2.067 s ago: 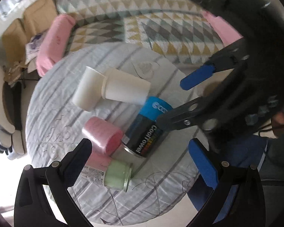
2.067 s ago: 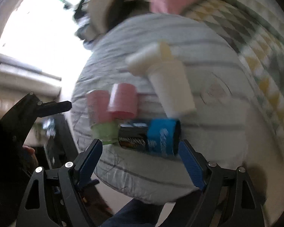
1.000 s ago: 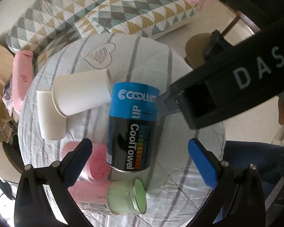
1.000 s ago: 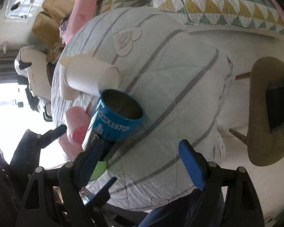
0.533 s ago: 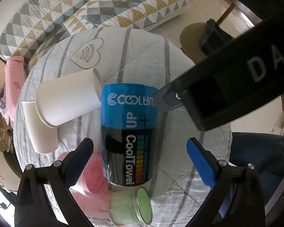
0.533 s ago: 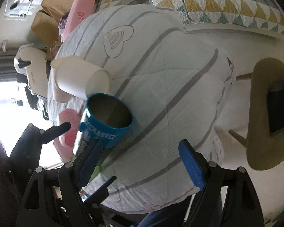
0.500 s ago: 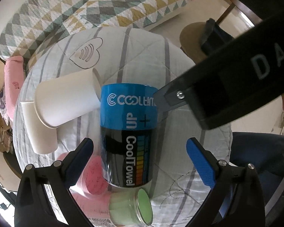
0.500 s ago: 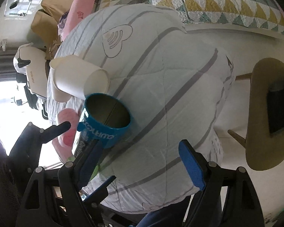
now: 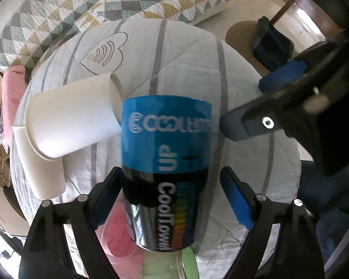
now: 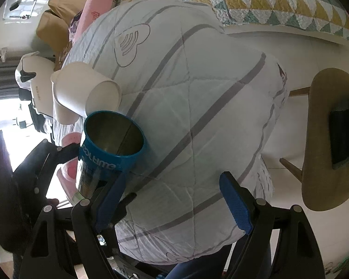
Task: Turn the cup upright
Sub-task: 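Lift the blue cup with the left gripper and rotate it upright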
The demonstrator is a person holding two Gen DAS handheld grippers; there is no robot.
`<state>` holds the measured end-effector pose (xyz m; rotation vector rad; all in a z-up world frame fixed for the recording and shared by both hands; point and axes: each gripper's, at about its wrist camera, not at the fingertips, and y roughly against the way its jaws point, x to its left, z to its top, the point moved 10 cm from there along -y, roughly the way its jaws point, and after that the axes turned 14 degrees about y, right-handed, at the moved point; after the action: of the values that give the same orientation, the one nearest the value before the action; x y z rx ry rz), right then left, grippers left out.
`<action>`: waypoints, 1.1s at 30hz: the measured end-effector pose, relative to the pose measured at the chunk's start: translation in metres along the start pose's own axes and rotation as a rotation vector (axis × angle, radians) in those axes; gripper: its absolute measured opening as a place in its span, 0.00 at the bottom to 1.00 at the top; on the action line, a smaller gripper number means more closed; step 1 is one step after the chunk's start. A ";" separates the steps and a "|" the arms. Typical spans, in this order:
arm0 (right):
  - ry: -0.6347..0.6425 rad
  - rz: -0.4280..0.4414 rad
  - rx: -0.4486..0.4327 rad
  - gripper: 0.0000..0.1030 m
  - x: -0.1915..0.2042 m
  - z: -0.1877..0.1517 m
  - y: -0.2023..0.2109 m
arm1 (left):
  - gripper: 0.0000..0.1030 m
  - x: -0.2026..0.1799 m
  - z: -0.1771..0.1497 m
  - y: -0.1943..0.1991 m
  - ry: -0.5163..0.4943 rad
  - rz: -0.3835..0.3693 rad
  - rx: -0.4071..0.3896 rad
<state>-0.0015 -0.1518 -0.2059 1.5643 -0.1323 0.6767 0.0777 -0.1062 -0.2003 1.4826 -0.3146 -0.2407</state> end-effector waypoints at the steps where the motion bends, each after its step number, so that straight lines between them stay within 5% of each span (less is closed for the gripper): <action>1: 0.003 0.000 0.002 0.81 0.000 0.000 0.000 | 0.71 0.001 0.002 0.000 -0.001 0.004 -0.006; 11: 0.060 -0.013 -0.010 0.81 0.018 0.002 0.011 | 0.66 0.019 -0.005 0.025 0.103 0.040 -0.075; 23: 0.275 -0.019 -0.025 0.81 0.088 0.012 0.030 | 0.66 0.068 -0.052 0.077 0.525 0.032 -0.290; 33: 0.597 -0.058 -0.088 0.81 0.201 0.040 0.029 | 0.66 0.148 -0.101 0.130 0.849 0.094 -0.500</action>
<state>0.1622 -0.1307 -0.0801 1.2207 0.3229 1.0473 0.2468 -0.0534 -0.0681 0.9575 0.3442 0.3688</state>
